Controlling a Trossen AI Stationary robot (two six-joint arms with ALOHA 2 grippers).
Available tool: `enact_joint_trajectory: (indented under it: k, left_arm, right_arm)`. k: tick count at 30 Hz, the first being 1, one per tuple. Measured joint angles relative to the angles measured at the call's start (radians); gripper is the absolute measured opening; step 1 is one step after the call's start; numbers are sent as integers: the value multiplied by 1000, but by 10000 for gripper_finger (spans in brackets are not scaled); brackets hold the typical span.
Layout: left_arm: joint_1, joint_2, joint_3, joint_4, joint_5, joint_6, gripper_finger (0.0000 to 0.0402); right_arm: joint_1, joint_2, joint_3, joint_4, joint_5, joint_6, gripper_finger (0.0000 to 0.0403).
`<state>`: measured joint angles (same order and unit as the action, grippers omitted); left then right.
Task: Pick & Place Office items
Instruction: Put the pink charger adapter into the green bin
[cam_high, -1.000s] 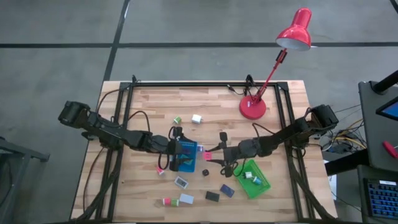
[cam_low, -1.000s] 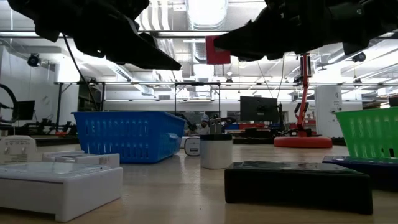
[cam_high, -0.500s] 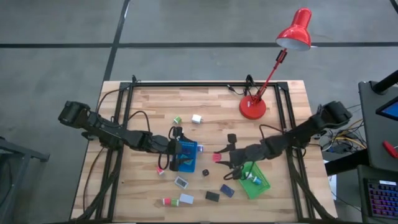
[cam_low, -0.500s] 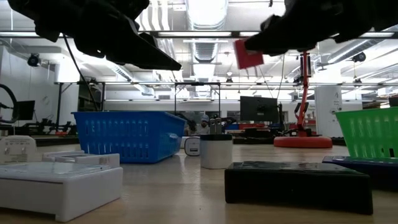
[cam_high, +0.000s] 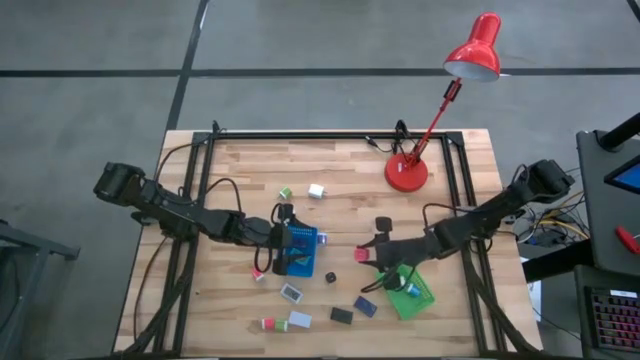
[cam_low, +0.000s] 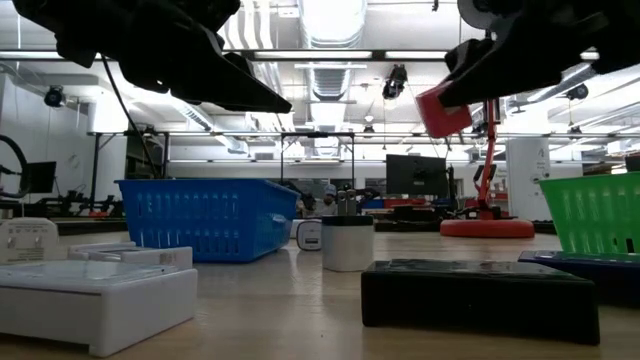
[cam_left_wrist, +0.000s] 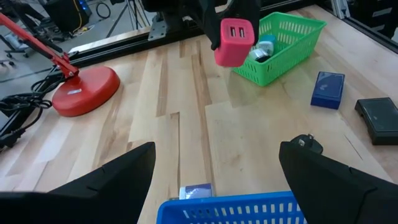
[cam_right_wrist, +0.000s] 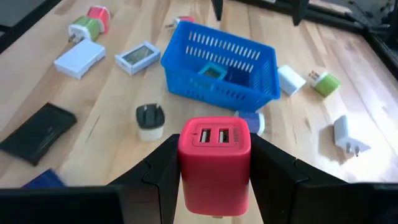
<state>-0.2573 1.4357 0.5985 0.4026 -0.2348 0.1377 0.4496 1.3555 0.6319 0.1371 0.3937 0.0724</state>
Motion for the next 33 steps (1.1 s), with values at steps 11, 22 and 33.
enact_joint_trajectory:
  k: [11,22,33]
  left_arm:
    - [0,0,0,0,0,0,346]
    - [0,0,0,0,0,0,346]
    - [0,0,0,0,0,0,346]
  right_arm:
    - [78,-66,0,-229,1,187,147]
    - [194,-94,99,-522,-9,365,147]
    - [229,2,211,-671,-143,432,147]
